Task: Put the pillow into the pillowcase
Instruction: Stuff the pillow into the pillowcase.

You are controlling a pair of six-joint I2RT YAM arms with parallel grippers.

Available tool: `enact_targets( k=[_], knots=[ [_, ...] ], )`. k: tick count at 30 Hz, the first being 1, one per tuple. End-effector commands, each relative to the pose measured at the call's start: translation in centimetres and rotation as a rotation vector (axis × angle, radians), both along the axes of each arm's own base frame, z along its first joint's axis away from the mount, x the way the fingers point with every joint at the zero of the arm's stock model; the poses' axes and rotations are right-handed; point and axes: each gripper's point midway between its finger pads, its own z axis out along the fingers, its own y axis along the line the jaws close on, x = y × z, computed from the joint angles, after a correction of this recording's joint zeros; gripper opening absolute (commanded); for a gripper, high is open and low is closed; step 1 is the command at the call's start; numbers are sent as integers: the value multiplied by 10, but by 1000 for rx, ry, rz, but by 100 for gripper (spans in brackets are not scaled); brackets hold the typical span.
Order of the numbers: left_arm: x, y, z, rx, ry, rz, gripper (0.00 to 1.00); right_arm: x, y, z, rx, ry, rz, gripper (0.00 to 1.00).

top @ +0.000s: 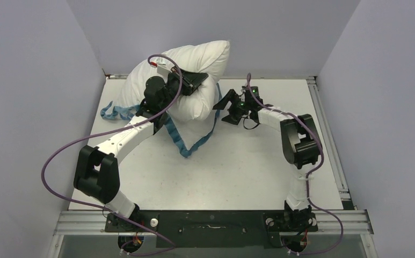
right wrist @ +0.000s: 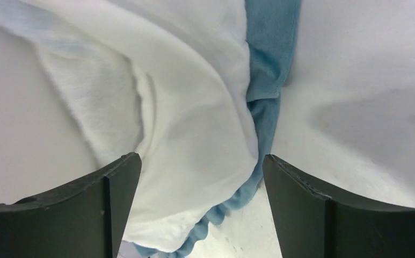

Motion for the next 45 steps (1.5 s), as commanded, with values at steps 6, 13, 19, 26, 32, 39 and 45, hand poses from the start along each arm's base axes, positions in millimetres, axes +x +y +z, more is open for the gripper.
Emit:
enact_targets(
  k=[6,13,19,26,32,39,45],
  knots=[
    [-15,16,74,-116,-148,14,0,23,6,69,96,-194,61,59],
    [-22,21,75,-111,-150,25,0,37,63,38,179,-124,97,56],
    [-26,22,77,-113,-150,25,0,46,64,-6,155,-58,35,71],
    [-29,19,71,-107,-129,11,0,60,90,0,218,-86,67,80],
    [-32,21,73,-106,-132,19,0,69,91,-19,167,-78,50,22],
    [-25,31,65,-75,-116,41,0,38,53,47,200,-283,188,5],
    [-19,40,55,-28,-108,60,0,-25,9,137,466,-482,286,5]
  ],
)
